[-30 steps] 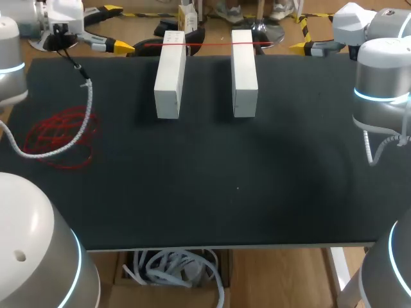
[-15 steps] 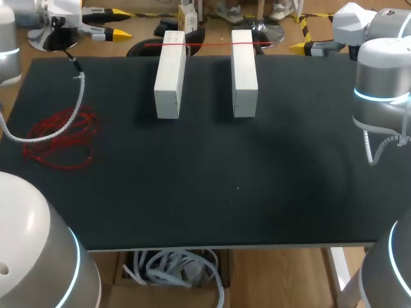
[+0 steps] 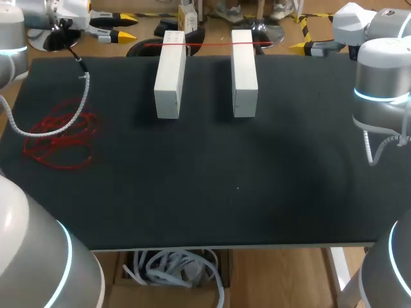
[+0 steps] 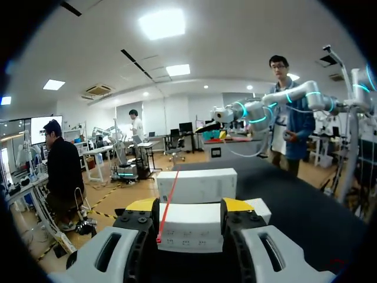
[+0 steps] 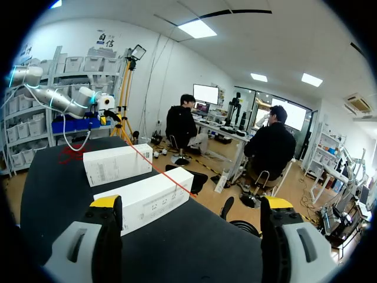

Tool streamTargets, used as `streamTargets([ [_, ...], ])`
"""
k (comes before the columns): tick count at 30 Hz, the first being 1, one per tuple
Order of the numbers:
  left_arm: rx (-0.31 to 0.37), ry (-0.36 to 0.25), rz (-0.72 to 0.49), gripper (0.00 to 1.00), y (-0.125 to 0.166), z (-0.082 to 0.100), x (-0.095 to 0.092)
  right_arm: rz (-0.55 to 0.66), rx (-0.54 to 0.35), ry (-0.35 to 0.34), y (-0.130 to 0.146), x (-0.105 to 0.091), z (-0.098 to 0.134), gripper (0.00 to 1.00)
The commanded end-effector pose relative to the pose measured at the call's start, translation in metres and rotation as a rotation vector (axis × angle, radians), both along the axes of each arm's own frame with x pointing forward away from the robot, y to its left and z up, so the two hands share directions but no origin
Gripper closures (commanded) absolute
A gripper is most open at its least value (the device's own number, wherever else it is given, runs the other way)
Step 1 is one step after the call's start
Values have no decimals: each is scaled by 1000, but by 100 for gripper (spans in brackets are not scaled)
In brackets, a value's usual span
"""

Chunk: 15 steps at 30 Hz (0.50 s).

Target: Grab the tape and strap the tape.

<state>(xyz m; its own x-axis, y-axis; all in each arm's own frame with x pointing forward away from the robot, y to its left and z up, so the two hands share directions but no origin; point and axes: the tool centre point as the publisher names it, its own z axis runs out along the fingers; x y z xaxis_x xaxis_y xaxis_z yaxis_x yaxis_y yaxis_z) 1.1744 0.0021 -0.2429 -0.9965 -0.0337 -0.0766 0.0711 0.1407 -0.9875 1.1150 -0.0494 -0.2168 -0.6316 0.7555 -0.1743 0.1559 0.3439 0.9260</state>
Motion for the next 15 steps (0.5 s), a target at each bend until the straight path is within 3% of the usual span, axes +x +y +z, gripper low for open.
streamTargets([
  [1,-10,63,-280,56,6,-20,13,1,0,1,0,0,0,0],
  [7,-9,101,-265,58,10,-38,22,1,0,1,0,0,0,0],
  [15,-11,105,-294,58,0,-46,37,1,0,1,0,0,0,0],
])
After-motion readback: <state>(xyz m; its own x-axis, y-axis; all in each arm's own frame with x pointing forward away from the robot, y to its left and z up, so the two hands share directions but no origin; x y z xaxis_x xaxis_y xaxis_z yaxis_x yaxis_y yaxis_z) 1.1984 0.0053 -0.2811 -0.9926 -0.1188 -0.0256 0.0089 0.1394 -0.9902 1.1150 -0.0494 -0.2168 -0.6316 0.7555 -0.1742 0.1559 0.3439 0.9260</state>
